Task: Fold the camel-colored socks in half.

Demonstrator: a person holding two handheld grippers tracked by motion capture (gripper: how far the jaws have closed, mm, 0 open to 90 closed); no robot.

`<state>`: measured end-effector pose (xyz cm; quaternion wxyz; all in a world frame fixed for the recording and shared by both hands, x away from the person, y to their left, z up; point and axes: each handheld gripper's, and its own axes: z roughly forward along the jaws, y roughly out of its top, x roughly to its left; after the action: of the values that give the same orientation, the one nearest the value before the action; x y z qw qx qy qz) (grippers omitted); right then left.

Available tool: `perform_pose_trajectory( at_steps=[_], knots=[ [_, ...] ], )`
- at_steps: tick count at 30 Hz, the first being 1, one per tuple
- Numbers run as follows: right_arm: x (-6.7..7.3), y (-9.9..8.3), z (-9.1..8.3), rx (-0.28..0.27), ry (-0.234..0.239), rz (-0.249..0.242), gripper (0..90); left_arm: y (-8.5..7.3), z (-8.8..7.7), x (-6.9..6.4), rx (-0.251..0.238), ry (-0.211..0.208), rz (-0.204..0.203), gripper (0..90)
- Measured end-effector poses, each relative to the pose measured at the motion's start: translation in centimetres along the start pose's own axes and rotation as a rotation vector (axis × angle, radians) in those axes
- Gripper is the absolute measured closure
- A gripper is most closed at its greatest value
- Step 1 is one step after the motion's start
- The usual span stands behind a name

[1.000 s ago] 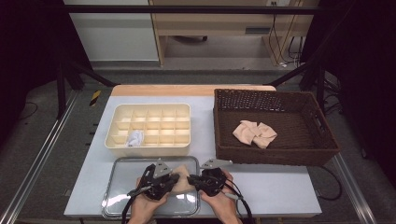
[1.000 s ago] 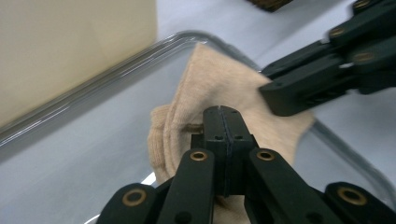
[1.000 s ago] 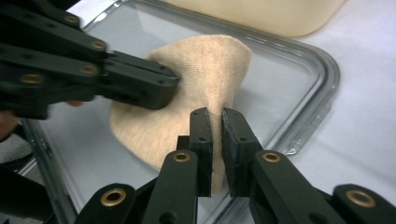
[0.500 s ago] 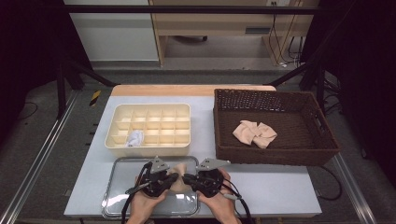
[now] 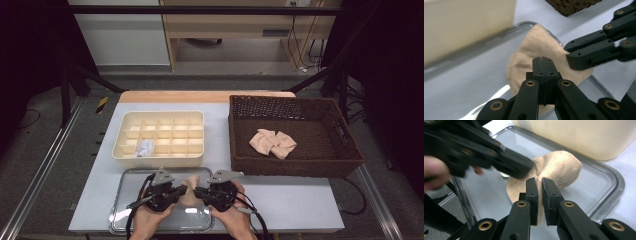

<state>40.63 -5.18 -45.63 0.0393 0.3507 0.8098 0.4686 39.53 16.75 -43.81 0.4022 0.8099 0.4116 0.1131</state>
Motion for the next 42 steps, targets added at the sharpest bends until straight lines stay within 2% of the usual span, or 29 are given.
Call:
perform_pose_trajectory(
  at_steps=[3, 5, 7, 8, 9, 12, 13, 15, 20, 21, 25, 29, 31, 33, 35, 36, 37, 39, 42],
  knots=[
    [-0.1, 0.0, 0.0, -0.001, -0.007, 0.001, 84.0, -0.6, -1.4, 0.9, -0.001, 0.054, 0.021, 89.8],
    [-0.1, 0.0, 0.0, -0.001, -0.006, -0.001, 84.0, -1.4, -1.3, 1.6, 0.026, 0.082, 0.02, 89.8],
    [0.0, 0.1, 0.1, -0.002, -0.006, 0.0, 84.0, -2.0, -0.7, 2.2, 0.05, 0.068, -0.01, 89.9],
    [0.0, 0.1, 0.1, -0.002, -0.006, 0.0, 84.0, -2.0, -0.7, 2.2, 0.05, 0.068, -0.01, 89.9],
    [0.1, 0.2, 0.2, 0.002, -0.004, -0.009, 83.9, -2.0, -0.2, 2.1, 0.074, 0.081, 0.007, 89.9],
    [0.3, 0.3, 0.3, 0.003, -0.001, -0.021, 83.9, -1.9, 0.3, 1.9, 0.082, 0.078, 0.012, 89.9],
    [0.7, 0.5, 0.5, 0.013, 0.003, -0.046, 83.7, -1.8, 0.6, 1.7, 0.088, 0.072, 0.016, 89.9],
    [0.9, 0.6, 0.8, 0.024, 0.016, -0.065, 83.6, -1.8, 0.8, 1.4, 0.096, 0.075, 0.027, 89.9],
    [1.4, 0.8, 1.4, 0.031, 0.039, -0.094, 83.4, -1.8, 0.8, 1.6, 0.103, 0.077, 0.024, 89.9],
    [1.7, 0.9, 1.7, 0.036, 0.06, -0.11, 83.3, -1.9, 0.8, 1.7, 0.109, 0.078, 0.019, 89.9],
    [2.2, 1.1, 2.5, 0.042, 0.089, -0.129, 83.1, -2.0, 0.8, 1.9, 0.123, 0.081, 0.017, 90.0],
    [2.6, 1.2, 3.3, 0.056, 0.101, -0.142, 82.7, -2.0, 0.8, 2.0, 0.134, 0.077, 0.021, 89.9],
    [2.8, 1.1, 3.9, 0.073, 0.091, -0.148, 82.8, -2.0, 0.7, 2.1, 0.135, 0.078, 0.015, 89.9],
    [2.8, 1.0, 4.3, 0.077, 0.092, -0.142, 82.9, -1.9, 0.3, 2.5, 0.112, 0.084, 0.002, 89.9],
    [2.9, 0.8, 4.5, 0.073, 0.087, -0.144, 83.0, -1.4, -0.6, 2.8, 0.063, 0.089, -0.015, 89.9],
    [2.9, 0.8, 4.5, 0.073, 0.087, -0.144, 83.0, -1.4, -0.6, 2.8, 0.063, 0.089, -0.015, 89.9],
    [3.1, 0.7, 4.6, 0.071, 0.08, -0.16, 83.0, -1.0, -1.5, 3.0, 0.015, 0.099, -0.01, 89.9],
    [3.1, 0.7, 4.6, 0.068, 0.079, -0.168, 83.1, -0.7, -2.4, 3.0, -0.042, 0.076, -0.001, 89.9],
    [3.1, 0.7, 4.7, 0.065, 0.08, -0.166, 83.1, -0.3, -2.9, 2.6, -0.093, 0.048, 0.015, 89.7]
  ],
)
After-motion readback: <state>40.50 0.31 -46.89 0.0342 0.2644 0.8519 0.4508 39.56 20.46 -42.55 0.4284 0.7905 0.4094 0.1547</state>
